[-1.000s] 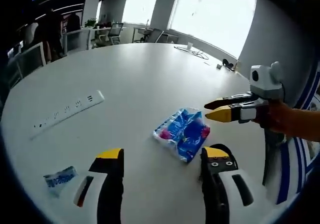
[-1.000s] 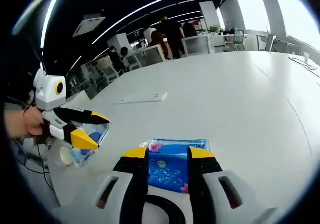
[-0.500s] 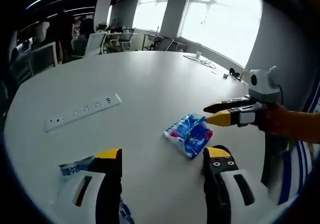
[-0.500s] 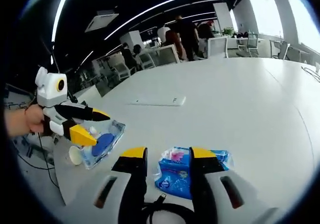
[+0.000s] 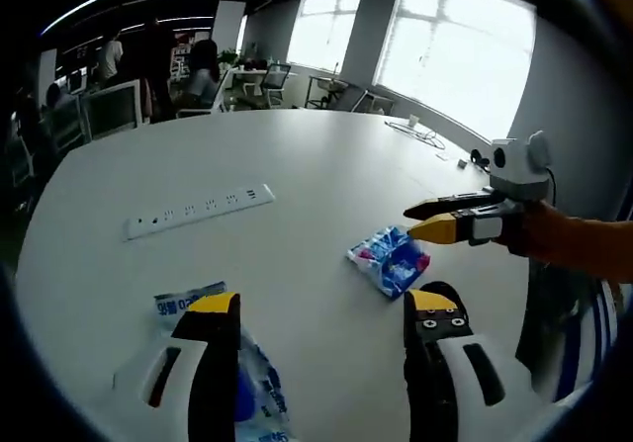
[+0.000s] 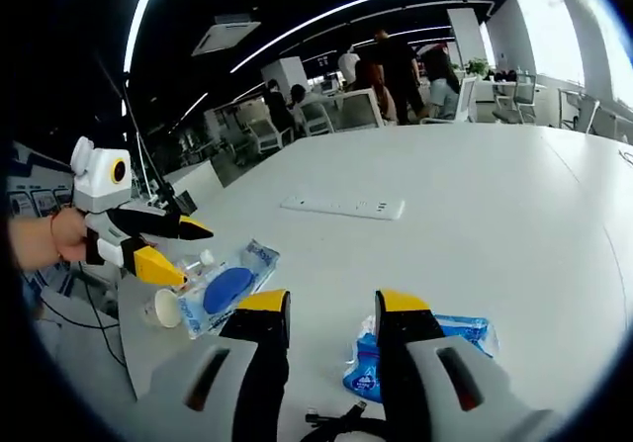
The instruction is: Arrange the tabletop items into an orderly group along one side of the table until the central work area is clear of visible clutter.
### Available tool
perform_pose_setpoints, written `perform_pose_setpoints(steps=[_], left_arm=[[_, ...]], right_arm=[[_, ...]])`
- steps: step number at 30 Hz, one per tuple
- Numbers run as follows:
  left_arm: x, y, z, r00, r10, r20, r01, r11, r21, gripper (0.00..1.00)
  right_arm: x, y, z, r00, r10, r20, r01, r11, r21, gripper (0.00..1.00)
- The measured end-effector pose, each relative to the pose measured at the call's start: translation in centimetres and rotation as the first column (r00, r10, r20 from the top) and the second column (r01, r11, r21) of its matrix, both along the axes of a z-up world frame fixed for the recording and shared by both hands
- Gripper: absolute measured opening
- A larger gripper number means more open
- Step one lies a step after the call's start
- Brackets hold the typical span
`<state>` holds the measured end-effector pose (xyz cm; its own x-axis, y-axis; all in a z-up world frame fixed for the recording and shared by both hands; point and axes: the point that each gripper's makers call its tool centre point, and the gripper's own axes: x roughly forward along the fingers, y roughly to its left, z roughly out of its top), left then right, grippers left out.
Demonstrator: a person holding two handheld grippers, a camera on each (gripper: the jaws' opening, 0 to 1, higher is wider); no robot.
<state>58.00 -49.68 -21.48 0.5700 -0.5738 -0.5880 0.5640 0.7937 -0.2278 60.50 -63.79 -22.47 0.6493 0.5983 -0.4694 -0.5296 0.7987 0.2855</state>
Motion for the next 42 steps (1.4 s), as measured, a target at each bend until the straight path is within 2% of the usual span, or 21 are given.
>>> perform_pose_setpoints(steps=[9,18,26,32,36,42], left_arm=[[-1.0,3.1,0.9,0.998,0.063,0.011,-0.062,0.998,-0.009,0.68],[-2.1,6.7,1.1,0.989,0.149,0.006,-0.149,0.989,-0.019,0.67],[-3.3,9.4,1.0,0.976,0.218,0.001,-0.218,0.976,-0.022,0.67],[-4.1,11.0,1.0,0.964,0.264,-0.002,-0.264,0.964,-0.034,0.67],[-4.4,11.8,0.9,0.958,0.286,-0.005,-0.286,0.957,-0.04,0.67],[-4.8,13.2,0.7,0.948,0.318,-0.007,-0.318,0.947,-0.046,0.67]], right_arm=[[-0.1,2.8,0.4,0.996,0.085,0.002,-0.085,0.996,-0.011,0.32],[0.5,7.3,0.5,0.979,0.203,-0.004,-0.203,0.979,-0.034,0.32],[1.2,10.9,0.3,0.949,0.314,-0.013,-0.314,0.947,-0.065,0.32],[2.1,13.5,-0.1,0.917,0.4,-0.016,-0.399,0.911,-0.106,0.32],[2.6,15.0,-0.4,0.902,0.431,-0.023,-0.43,0.896,-0.112,0.32],[3.2,17.2,-1.5,0.867,0.496,-0.048,-0.498,0.856,-0.139,0.32]])
